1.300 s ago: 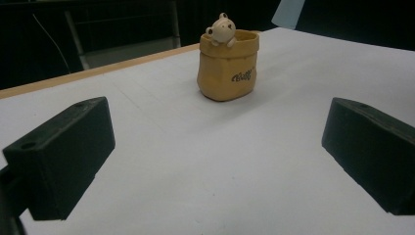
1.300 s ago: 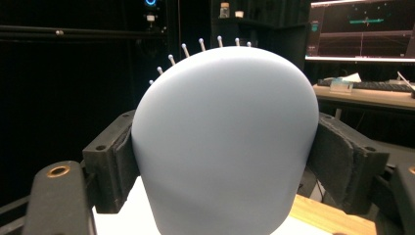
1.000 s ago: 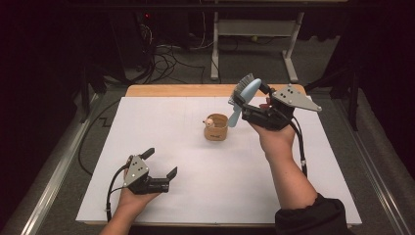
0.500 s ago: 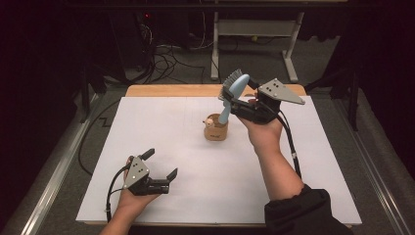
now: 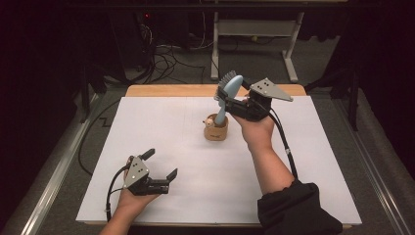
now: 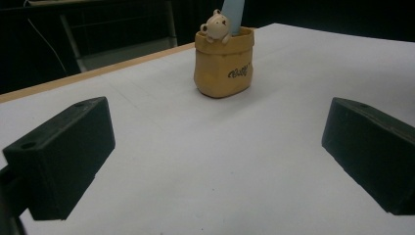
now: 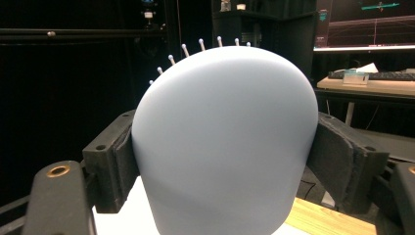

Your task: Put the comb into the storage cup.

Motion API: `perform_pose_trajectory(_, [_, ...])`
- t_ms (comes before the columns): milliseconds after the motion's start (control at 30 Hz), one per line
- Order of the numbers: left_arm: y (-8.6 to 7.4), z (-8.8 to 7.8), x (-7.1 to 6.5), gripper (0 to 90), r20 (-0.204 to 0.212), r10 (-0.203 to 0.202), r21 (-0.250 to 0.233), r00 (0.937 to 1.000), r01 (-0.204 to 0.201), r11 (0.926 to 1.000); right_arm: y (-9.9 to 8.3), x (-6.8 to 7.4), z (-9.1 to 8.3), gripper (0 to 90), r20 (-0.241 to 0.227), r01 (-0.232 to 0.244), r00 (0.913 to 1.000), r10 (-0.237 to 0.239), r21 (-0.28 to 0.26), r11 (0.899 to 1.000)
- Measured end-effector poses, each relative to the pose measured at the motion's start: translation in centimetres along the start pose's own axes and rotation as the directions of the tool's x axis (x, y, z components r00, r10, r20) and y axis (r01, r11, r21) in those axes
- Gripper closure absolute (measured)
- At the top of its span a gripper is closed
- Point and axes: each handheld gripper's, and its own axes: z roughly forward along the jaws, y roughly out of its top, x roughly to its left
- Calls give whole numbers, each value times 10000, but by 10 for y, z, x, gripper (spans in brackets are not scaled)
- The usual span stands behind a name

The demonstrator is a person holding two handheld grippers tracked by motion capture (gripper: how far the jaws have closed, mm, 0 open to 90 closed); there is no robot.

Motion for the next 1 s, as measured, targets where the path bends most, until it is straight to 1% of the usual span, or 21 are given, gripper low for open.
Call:
perform_pose_trajectory(100, [0,0,0,0,-23,50,-2,10000,-50,10000,-3,-1,2,209,44,26,10000,-26,62,10000])
perform_pose_trajectory(200, [0,-1,1,0,-8,-10,-14,10000,10,10000,-6,-1,5,209,72,-54,10000,53,114,9999])
perform_pose_trajectory(400, [0,-1,0,0,-37,-62,-66,10000,62,10000,-15,1,11,209,56,-57,10000,55,367,9993])
perform_pose_trajectory(500, [0,-1,1,0,-59,-74,-79,10000,73,9999,-18,2,15,209,63,-25,10000,23,382,9993])
perform_pose_trajectory(733, [-1,-2,1,0,-65,-119,-40,9999,118,9999,-28,2,23,209,51,-132,9999,130,410,9991])
perform_pose_trajectory(933, [-1,-2,2,0,-90,-191,-106,9998,190,9998,-35,1,30,209,32,-211,9998,210,550,9983])
perform_pose_trajectory(1000, [-1,-3,3,0,-91,-200,-58,9998,199,9998,-38,2,32,209,69,-185,9998,181,608,9980])
